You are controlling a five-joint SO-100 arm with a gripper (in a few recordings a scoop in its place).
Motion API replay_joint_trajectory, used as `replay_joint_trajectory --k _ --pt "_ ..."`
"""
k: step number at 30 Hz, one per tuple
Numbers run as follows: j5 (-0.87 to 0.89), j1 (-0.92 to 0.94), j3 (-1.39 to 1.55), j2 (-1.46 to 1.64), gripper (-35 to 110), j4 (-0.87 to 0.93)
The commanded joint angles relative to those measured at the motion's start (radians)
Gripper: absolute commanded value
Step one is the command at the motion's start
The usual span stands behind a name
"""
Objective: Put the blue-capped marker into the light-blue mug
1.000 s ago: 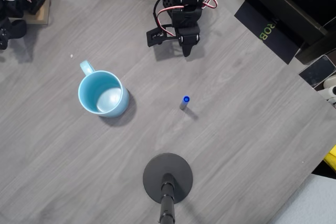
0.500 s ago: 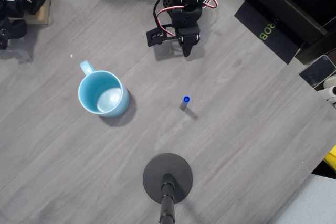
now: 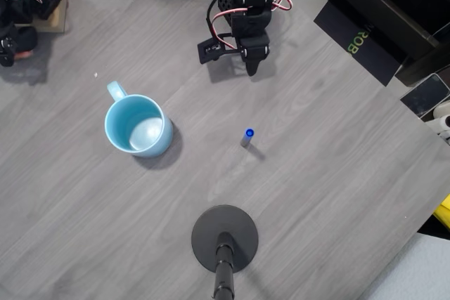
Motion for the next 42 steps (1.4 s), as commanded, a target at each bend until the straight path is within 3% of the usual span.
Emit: replay_joint_trajectory --k 1,3,6,8,10,12,13,18,22,28,42 --pt "-0.006 -0.005 0.002 0.028 0 0.012" --pt "-0.031 -0.002 0.002 0.028 0 0.012" --pt "-0.316 0.000 0.002 0.028 0 0.026" --pt "-0.339 -0.006 0.002 0.028 0 0.014" --pt "-0.600 0.038 0.002 0.028 0 -0.005" --pt "-1.048 0.104 0.002 0.028 0 0.011" --pt "-1.143 0.123 0.002 0.026 0 0.002" --pt "-1.404 0.173 -0.003 0.026 1 -0.152" --pt "-1.601 0.256 -0.003 0.026 3 -0.383" --pt "-1.671 0.250 -0.002 0.026 10 -0.730" --pt "-1.651 0.089 -0.003 0.009 19 -1.210"
